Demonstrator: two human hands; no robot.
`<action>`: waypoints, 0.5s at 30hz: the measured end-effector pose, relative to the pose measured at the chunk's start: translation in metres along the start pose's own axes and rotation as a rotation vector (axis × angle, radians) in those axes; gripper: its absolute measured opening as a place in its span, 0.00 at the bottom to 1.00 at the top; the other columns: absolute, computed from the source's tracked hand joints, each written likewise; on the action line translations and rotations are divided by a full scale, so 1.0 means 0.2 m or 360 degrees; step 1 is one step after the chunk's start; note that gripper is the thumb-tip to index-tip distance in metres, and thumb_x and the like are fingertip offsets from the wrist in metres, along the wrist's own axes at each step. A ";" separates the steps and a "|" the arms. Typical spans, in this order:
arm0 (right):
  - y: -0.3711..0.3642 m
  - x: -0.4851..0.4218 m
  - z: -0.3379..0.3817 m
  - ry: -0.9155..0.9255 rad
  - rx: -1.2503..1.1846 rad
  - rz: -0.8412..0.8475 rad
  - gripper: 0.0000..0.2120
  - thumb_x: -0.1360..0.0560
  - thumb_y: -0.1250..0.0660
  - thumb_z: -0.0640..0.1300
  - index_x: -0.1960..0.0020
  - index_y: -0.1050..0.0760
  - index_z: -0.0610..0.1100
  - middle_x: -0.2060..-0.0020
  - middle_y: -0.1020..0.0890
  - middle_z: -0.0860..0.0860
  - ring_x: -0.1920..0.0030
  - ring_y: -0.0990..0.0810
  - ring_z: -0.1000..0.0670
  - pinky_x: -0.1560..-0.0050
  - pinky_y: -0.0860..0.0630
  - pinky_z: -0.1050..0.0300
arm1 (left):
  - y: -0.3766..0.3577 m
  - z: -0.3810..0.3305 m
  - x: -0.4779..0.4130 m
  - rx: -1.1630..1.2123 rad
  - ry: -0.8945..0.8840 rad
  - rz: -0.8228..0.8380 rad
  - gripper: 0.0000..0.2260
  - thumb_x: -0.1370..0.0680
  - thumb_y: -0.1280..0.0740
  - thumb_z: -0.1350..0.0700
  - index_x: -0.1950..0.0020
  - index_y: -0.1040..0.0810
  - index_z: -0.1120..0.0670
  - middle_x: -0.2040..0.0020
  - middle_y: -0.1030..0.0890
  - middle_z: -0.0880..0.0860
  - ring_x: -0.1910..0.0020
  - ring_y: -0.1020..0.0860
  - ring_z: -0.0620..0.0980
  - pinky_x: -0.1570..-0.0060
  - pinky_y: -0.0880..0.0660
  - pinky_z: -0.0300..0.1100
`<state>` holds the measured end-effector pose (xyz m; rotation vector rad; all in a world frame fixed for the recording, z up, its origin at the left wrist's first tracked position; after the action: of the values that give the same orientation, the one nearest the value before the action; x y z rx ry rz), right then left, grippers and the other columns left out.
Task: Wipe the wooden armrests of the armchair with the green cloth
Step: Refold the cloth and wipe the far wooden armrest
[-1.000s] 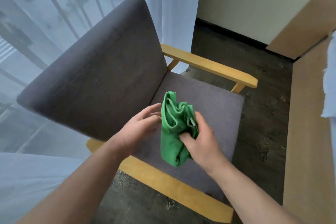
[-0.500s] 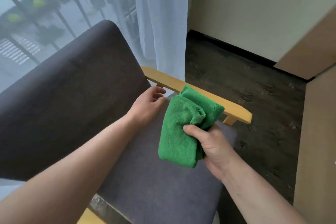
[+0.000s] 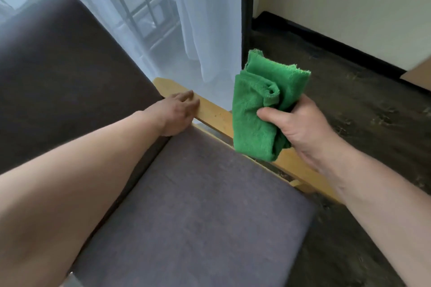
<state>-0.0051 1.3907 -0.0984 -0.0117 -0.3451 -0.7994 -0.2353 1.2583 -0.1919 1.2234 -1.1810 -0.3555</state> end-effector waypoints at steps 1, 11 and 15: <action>0.01 -0.06 0.00 0.0023 0.0067 -0.0001 0.19 0.35 0.24 0.43 0.45 0.20 0.48 0.48 0.13 0.48 0.46 0.14 0.48 0.41 0.18 0.42 | 0.04 0.01 -0.02 0.0106 0.0010 -0.0115 0.22 0.17 0.42 0.48 0.22 0.32 0.46 0.18 0.38 0.51 0.20 0.38 0.57 0.24 0.37 0.54; -0.14 -0.43 -0.01 0.0166 0.0541 0.0051 0.15 0.30 0.25 0.40 0.51 0.23 0.58 0.55 0.16 0.60 0.55 0.20 0.67 0.54 0.22 0.67 | 0.07 0.15 -0.18 0.0360 0.0293 -0.0275 0.32 0.23 0.30 0.43 0.20 0.34 0.48 0.17 0.41 0.56 0.18 0.44 0.58 0.22 0.42 0.53; -0.24 -0.48 0.07 0.0335 0.0924 0.0170 0.16 0.30 0.27 0.46 0.45 0.26 0.48 0.53 0.16 0.49 0.50 0.18 0.45 0.52 0.19 0.45 | 0.02 0.18 -0.23 0.0317 0.0295 -0.0102 0.36 0.20 0.36 0.40 0.16 0.48 0.45 0.14 0.54 0.51 0.16 0.55 0.60 0.22 0.44 0.59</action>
<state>-0.1046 1.4272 -0.1211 0.5887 -0.3627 -0.5659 -0.2860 1.2755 -0.2156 1.4376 -1.0369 -0.1696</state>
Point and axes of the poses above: each hand's wrist, its own x-axis away from the middle knuckle, its own y-axis out of the back of the hand, z = x × y, the point moved 8 cm from there along -x, towards the middle knuckle
